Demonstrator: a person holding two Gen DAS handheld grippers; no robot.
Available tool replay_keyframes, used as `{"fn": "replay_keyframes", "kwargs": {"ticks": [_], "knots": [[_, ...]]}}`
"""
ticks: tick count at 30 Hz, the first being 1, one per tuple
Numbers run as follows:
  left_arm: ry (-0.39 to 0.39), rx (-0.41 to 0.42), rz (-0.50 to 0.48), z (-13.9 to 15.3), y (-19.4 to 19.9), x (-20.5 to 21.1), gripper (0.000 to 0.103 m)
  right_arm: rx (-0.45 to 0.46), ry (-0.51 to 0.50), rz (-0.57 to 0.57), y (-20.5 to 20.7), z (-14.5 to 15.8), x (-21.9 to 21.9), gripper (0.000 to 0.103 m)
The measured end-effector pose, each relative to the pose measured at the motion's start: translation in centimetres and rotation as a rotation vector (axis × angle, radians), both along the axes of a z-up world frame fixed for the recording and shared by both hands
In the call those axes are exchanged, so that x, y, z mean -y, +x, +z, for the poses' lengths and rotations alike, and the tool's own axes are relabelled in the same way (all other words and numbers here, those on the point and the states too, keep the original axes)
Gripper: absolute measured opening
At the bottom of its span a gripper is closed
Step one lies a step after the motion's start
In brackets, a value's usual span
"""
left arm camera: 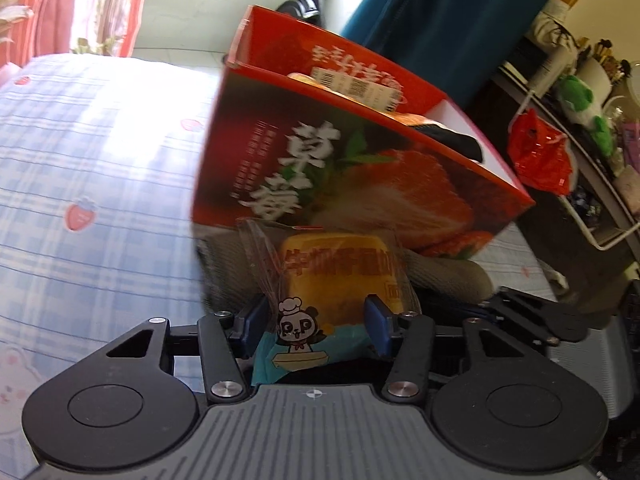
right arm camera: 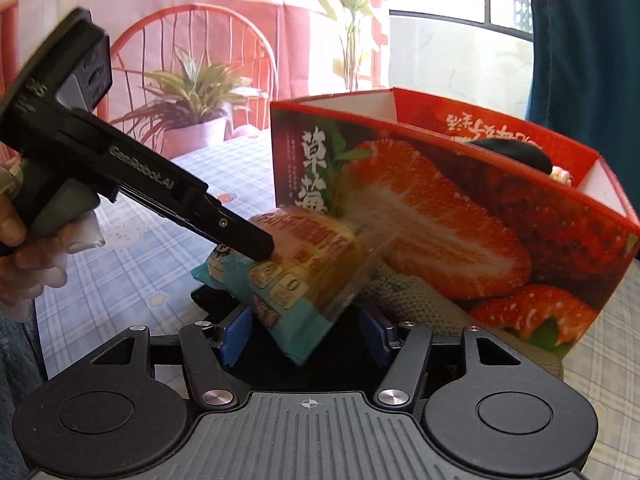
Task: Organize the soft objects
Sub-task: 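Grasp the panda-printed bread package with the left tool, then carry the bread package into the red box and open the left tool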
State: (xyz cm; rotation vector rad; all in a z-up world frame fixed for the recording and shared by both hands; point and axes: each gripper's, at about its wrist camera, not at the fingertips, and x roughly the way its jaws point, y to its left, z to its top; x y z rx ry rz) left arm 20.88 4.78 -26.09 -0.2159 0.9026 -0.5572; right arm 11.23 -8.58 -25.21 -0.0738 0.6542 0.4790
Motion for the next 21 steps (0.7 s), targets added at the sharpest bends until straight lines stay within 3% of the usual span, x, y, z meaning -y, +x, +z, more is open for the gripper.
{"fn": "replay_keyframes", "kwargs": {"ticks": [8, 21], "knots": [[-0.023, 0.017, -0.056, -0.3, -1.1, 2.6, 0.055, 0.016, -0.059, -0.032, -0.1, -0.2, 0.6, 0.057], [0.023, 0.046, -0.113, 0.4, -1.3, 6.0, 0.056, 0.067, -0.171, -0.024, -1.3, 0.6, 2.6, 0.058]]}}
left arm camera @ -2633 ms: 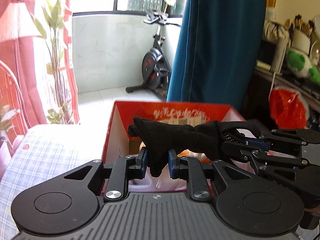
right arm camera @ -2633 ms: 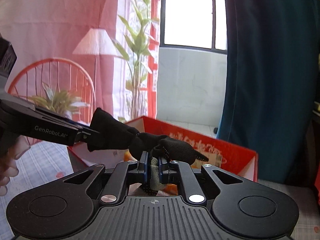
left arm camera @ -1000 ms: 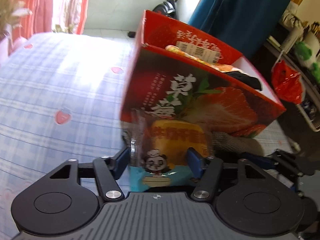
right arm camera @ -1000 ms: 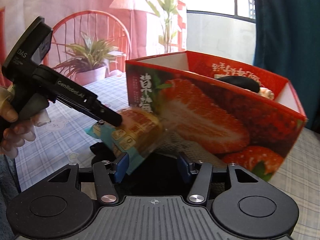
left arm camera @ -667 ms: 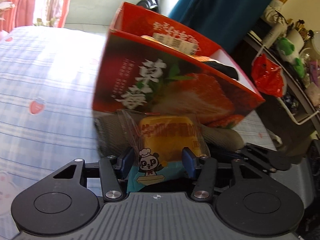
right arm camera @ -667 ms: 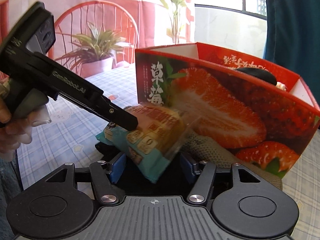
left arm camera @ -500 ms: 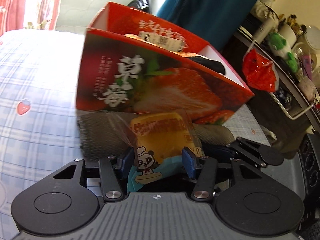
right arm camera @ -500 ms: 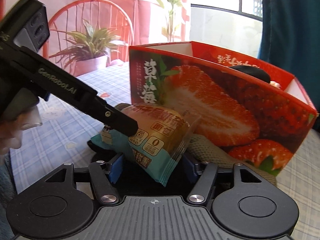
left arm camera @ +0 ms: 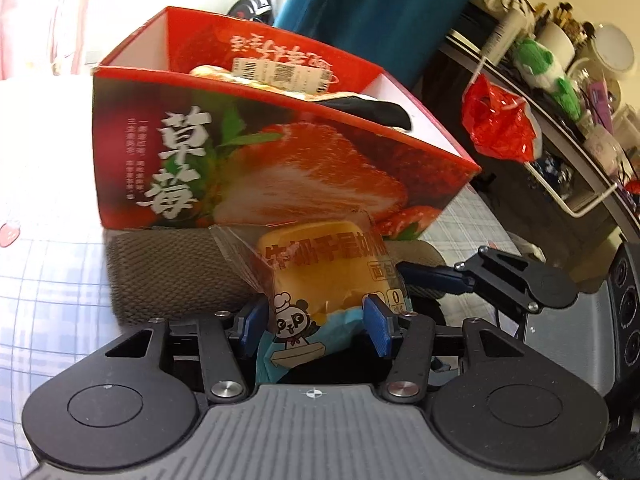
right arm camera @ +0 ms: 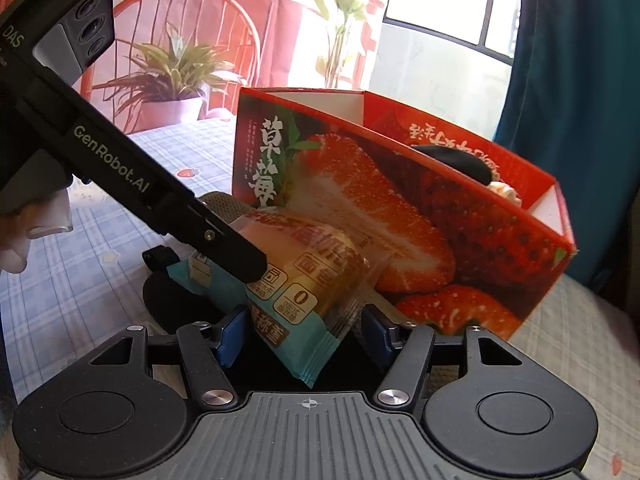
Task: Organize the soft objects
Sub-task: 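Carry the bread package into the red box and open the left tool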
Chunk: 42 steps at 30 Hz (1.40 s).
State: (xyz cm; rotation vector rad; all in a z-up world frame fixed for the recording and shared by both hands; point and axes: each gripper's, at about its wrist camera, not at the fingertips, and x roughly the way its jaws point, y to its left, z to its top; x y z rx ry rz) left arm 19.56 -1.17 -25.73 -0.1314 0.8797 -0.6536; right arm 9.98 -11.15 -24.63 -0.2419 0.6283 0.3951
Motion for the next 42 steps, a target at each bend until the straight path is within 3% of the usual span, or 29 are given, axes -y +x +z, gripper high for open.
{"fn": "replay_keyframes", "kwargs": {"ticks": [8, 13, 18, 22, 33, 42], "knots": [[0.023, 0.010, -0.027, -0.1, -0.2, 1.6, 0.055, -0.026, 0.022, 0.014, -0.3, 0.1, 1.2, 0.051], [0.064, 0.034, -0.043, -0.3, -0.5, 2.5, 0.061, -0.036, 0.039, 0.019, -0.1, -0.4, 0.7, 0.045], [0.056, 0.033, -0.039, -0.2, -0.5, 2.3, 0.060, -0.036, 0.056, 0.009, 0.0, -0.4, 0.6, 0.042], [0.065, 0.076, -0.061, 1.3, -1.2, 2.2, 0.059, -0.031, 0.074, 0.000, -0.3, 0.7, 0.7, 0.041], [-0.049, 0.216, -0.086, 8.9, -2.2, 0.9, 0.059, 0.098, 0.096, 0.036, -0.5, 7.8, 2.4, 0.041], [-0.074, 0.221, -0.027, 11.1, 1.5, 0.7, 0.059, 0.141, 0.073, 0.032, 4.0, 10.8, 2.3, 0.041]]}}
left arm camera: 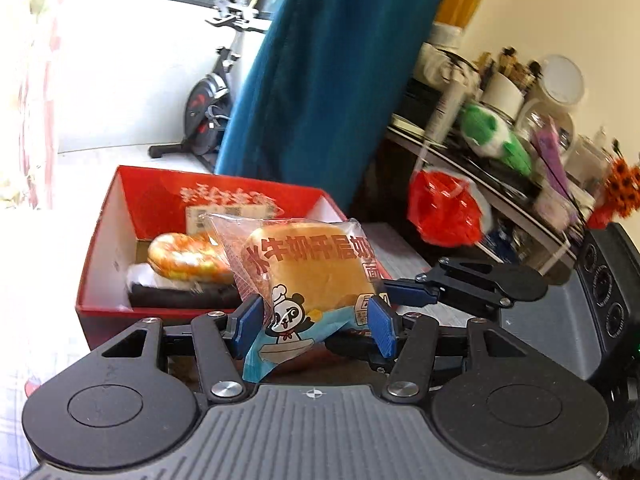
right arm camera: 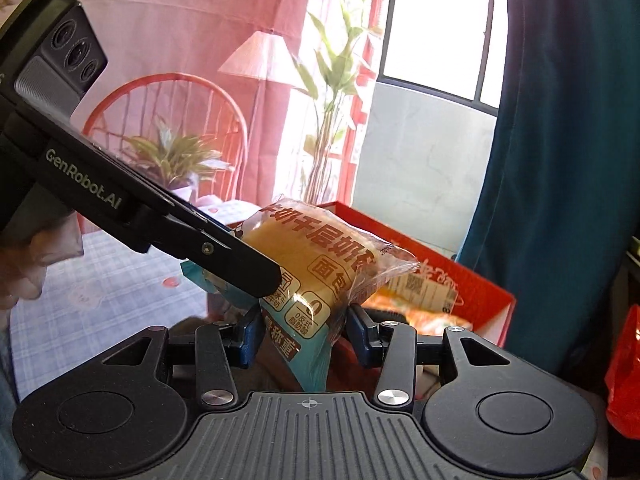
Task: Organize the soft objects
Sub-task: 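Carry the bread package into the red box and open the left tool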
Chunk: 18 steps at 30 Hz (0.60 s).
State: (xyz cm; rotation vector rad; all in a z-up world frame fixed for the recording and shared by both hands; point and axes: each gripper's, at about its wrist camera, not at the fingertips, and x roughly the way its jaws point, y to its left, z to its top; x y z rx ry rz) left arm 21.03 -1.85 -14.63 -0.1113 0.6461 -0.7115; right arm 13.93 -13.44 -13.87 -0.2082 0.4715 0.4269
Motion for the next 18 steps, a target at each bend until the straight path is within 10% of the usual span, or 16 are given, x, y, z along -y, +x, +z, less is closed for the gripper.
{"fn": "replay_keyframes", "kwargs": {"ticks": [18], "knots": [[-0.026, -0.098, 0.177, -2.3, 11.5, -2.5, 0.062, -0.169, 0.049, -0.086, 13.8, -2.8, -2.4, 0.041]]}}
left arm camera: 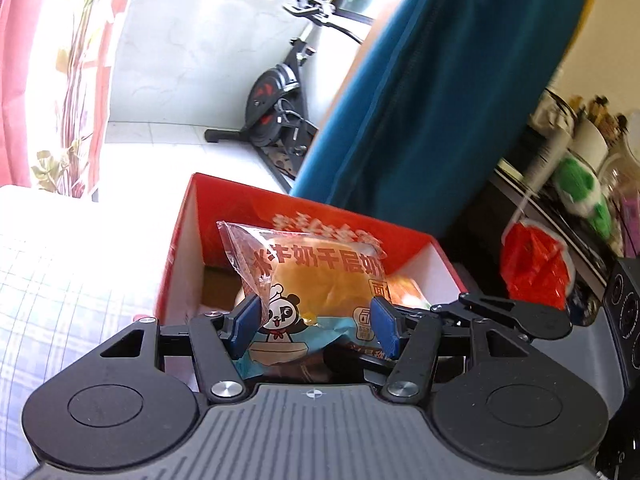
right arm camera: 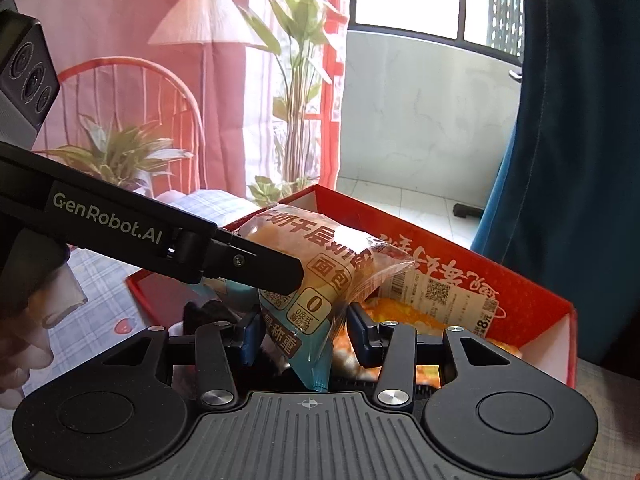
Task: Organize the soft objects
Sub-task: 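Carry the bread package into the red box and open the left tool, then move both open tools to the black eye mask beside the box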
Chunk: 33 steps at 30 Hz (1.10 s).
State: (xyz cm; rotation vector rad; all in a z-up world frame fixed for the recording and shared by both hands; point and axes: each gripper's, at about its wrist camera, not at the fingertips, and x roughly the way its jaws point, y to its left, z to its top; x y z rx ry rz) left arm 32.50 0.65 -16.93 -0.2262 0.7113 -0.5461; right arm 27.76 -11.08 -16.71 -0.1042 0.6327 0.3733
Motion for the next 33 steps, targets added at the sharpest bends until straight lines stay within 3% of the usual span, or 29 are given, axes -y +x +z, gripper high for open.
{"fn": "replay_keyframes", "kwargs": {"ticks": [6, 13, 24, 33], "knots": [[0.022, 0.004, 0.044, -0.5, 1.9, -0.2, 0.061, -0.044, -0.011, -0.011, 3.0, -1.0, -0.6, 0.041], [0.061, 0.040, 0.054, -0.4, 1.3, -0.1, 0.061, -0.056, -0.060, -0.067, 3.4, -1.5, -0.9, 0.043], [0.129, 0.121, 0.041, 2.0, -4.4, 0.4, 0.061, 0.007, -0.054, -0.060, -1.9, 0.3, 1.4, 0.043], [0.166, 0.150, 0.045, 1.9, -10.5, -0.3, 0.061, 0.063, -0.014, -0.059, -8.4, 0.9, 3.5, 0.043]]}}
